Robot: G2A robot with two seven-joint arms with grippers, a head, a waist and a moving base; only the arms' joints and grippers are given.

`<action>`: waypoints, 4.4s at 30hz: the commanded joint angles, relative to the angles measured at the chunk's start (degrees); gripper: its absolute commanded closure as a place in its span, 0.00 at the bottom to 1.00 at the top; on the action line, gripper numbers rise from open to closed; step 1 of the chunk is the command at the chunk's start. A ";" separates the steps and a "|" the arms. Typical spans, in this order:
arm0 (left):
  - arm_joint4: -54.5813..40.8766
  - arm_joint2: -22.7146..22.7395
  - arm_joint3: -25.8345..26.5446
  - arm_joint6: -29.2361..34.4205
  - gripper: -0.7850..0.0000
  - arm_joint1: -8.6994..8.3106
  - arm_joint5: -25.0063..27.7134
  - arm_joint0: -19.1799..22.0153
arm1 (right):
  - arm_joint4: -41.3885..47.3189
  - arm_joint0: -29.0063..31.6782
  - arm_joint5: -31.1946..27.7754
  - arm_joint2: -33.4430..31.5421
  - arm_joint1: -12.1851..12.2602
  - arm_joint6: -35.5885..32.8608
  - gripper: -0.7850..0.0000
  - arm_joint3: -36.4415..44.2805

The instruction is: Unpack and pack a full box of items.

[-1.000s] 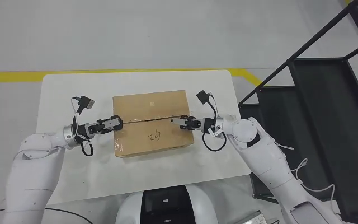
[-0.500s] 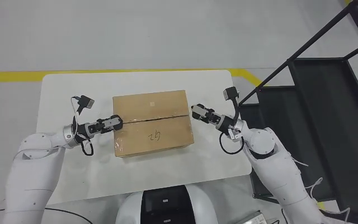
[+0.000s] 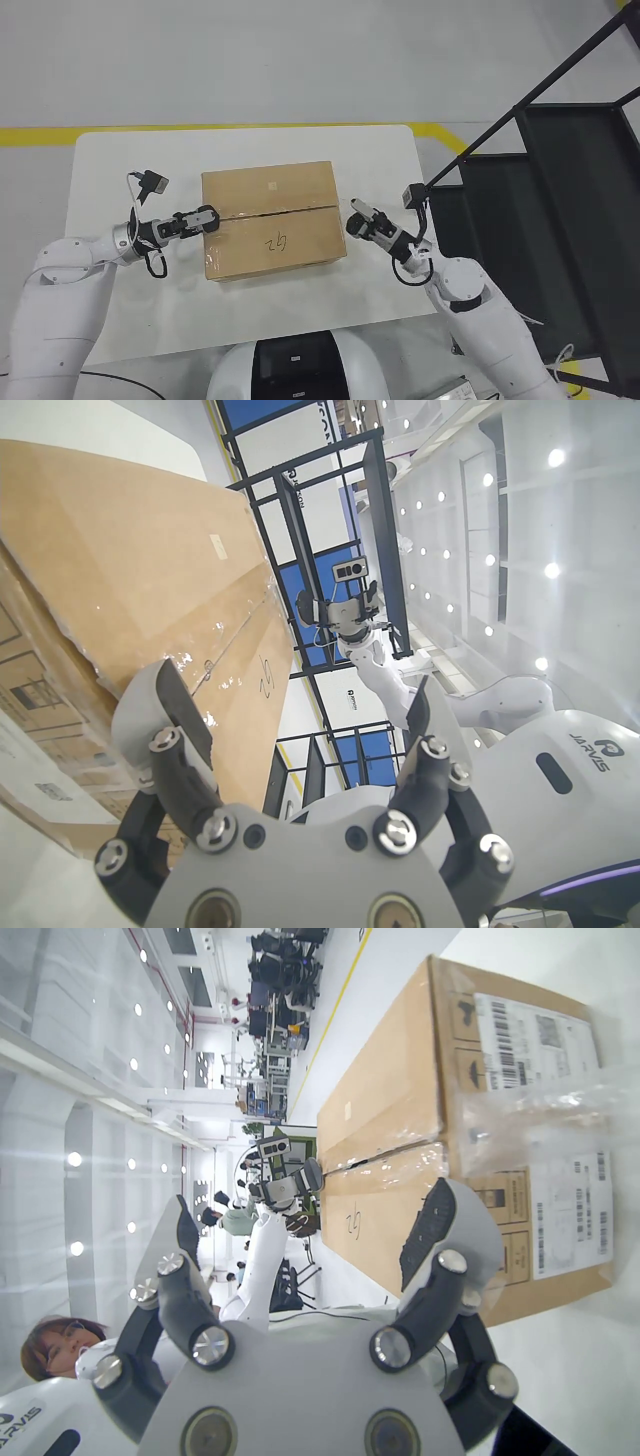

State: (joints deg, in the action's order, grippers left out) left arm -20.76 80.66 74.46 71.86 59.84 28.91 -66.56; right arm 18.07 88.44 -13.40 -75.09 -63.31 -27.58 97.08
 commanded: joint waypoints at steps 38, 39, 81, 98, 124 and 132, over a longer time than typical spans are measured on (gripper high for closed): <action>0.00 0.00 0.00 0.00 0.00 0.00 0.00 0.00 | 16.83 -3.70 1.63 0.49 -2.42 8.34 0.00 -20.63; 0.00 0.00 0.00 0.00 0.00 0.00 0.00 0.00 | 17.83 -4.45 1.73 0.77 -2.66 8.95 0.00 -21.98; 0.00 0.00 0.00 0.00 0.00 0.00 0.00 0.00 | 21.85 -3.18 -1.22 -1.25 -5.35 7.10 1.00 -6.40; 0.00 0.00 0.00 0.00 0.00 0.00 0.00 0.00 | 4.52 -7.90 2.21 9.75 -7.20 12.51 1.00 -2.95; 0.00 0.00 0.00 0.00 0.00 0.00 0.00 0.00 | -8.27 -12.24 2.88 18.18 -9.26 14.74 1.00 -7.58; 0.00 0.00 0.00 0.00 0.00 0.00 0.00 0.00 | -8.27 -12.24 2.88 18.18 -9.26 14.74 1.00 -7.58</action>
State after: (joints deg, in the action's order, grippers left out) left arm -20.76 80.66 74.46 71.86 59.84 28.91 -66.56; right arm 9.80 76.20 -10.52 -56.91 -72.57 -12.83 89.51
